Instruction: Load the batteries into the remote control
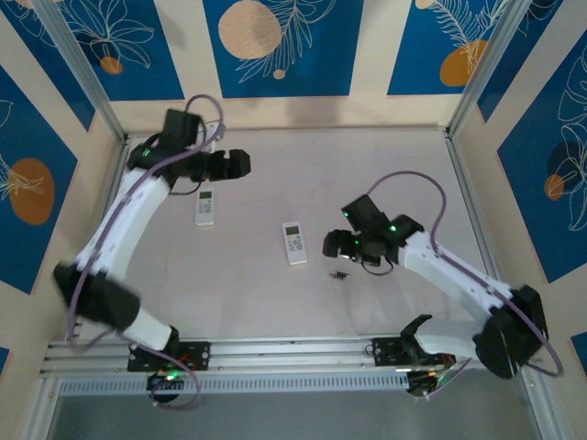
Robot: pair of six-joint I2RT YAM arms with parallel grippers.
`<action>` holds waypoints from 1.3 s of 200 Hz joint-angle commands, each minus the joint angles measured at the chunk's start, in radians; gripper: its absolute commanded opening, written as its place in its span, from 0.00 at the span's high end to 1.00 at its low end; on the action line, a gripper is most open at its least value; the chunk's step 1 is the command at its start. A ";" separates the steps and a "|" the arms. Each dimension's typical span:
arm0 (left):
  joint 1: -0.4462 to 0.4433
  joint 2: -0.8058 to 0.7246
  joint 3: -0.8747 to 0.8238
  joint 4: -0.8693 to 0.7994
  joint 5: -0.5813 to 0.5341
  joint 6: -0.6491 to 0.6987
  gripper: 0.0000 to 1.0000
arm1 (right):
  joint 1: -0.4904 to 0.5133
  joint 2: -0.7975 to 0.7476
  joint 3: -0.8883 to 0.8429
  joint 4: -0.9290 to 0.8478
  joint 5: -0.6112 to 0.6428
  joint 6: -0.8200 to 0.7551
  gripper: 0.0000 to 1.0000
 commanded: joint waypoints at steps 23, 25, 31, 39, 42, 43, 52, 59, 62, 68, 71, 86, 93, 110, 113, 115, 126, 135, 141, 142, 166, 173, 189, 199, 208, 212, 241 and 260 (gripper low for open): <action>0.010 -0.259 -0.363 0.239 0.123 -0.150 0.00 | 0.092 0.313 0.216 0.055 0.037 -0.130 0.10; 0.009 -0.268 -0.372 0.238 0.116 -0.149 0.00 | 0.095 0.331 0.230 0.052 0.042 -0.134 0.10; 0.009 -0.296 -0.404 0.232 0.096 -0.149 0.00 | 0.105 0.379 0.264 0.042 0.056 -0.147 0.09; 0.009 -0.322 -0.439 0.205 0.050 -0.149 0.00 | 0.121 0.442 0.306 0.035 0.070 -0.169 0.08; 0.010 -0.330 -0.449 0.189 0.030 -0.148 0.00 | 0.128 0.464 0.320 0.034 0.075 -0.176 0.08; 0.011 -0.331 -0.452 0.184 0.024 -0.147 0.00 | 0.130 0.471 0.325 0.033 0.077 -0.177 0.08; 0.010 -0.349 -0.475 0.142 -0.014 -0.138 0.00 | 0.145 0.536 0.368 0.026 0.086 -0.198 0.08; 0.011 -0.359 -0.491 0.119 -0.026 -0.127 0.00 | 0.156 0.583 0.400 0.017 0.092 -0.208 0.08; 0.011 -0.363 -0.496 0.109 -0.029 -0.124 0.00 | 0.161 0.601 0.415 0.011 0.094 -0.211 0.08; 0.011 -0.369 -0.508 0.094 -0.034 -0.119 0.00 | 0.167 0.636 0.437 0.006 0.097 -0.212 0.07; 0.011 -0.372 -0.514 0.089 -0.036 -0.120 0.00 | 0.168 0.650 0.446 0.006 0.097 -0.213 0.07; 0.011 -0.381 -0.543 0.080 -0.025 -0.124 0.00 | 0.171 0.712 0.476 -0.002 0.103 -0.192 0.07; 0.011 -0.384 -0.550 0.078 -0.020 -0.129 0.00 | 0.170 0.728 0.479 -0.004 0.106 -0.184 0.07; 0.011 -0.382 -0.563 0.079 -0.001 -0.143 0.00 | 0.170 0.754 0.466 0.003 0.097 -0.176 0.08; 0.010 -0.381 -0.564 0.081 0.003 -0.147 0.00 | 0.169 0.755 0.461 0.005 0.092 -0.176 0.09; 0.011 -0.380 -0.566 0.082 0.005 -0.149 0.00 | 0.170 0.757 0.457 0.008 0.088 -0.176 0.09; 0.010 -0.376 -0.571 0.088 0.019 -0.160 0.00 | 0.170 0.762 0.436 0.021 0.071 -0.175 0.11; 0.011 -0.372 -0.572 0.091 0.024 -0.165 0.00 | 0.172 0.764 0.423 0.025 0.052 -0.175 0.15; 0.011 -0.369 -0.571 0.091 0.025 -0.167 0.00 | 0.174 0.765 0.417 0.027 0.046 -0.174 0.19; 0.011 -0.368 -0.571 0.091 0.025 -0.168 0.00 | 0.174 0.765 0.415 0.028 0.045 -0.173 0.19; 0.011 -0.351 -0.567 0.094 0.042 -0.204 0.00 | 0.180 0.741 0.395 0.029 0.040 -0.157 0.39; 0.010 -0.339 -0.565 0.095 0.056 -0.219 0.00 | 0.176 0.723 0.384 0.042 0.023 -0.153 0.43; 0.011 -0.297 -0.548 0.089 0.112 -0.254 0.00 | 0.161 0.657 0.351 0.086 -0.021 -0.143 0.46; 0.011 -0.265 -0.536 0.088 0.165 -0.266 0.00 | 0.162 0.603 0.334 0.120 -0.051 -0.154 0.46; 0.010 -0.235 -0.526 0.093 0.214 -0.280 0.00 | 0.166 0.551 0.309 0.166 -0.092 -0.168 0.46; 0.011 -0.225 -0.525 0.100 0.239 -0.287 0.00 | 0.168 0.528 0.297 0.189 -0.116 -0.173 0.47; 0.002 -0.183 -0.534 0.205 0.377 -0.338 0.00 | 0.199 0.403 0.210 0.363 -0.299 -0.195 0.47; -0.008 -0.161 -0.532 0.237 0.407 -0.366 0.00 | 0.216 0.362 0.189 0.415 -0.371 -0.196 0.47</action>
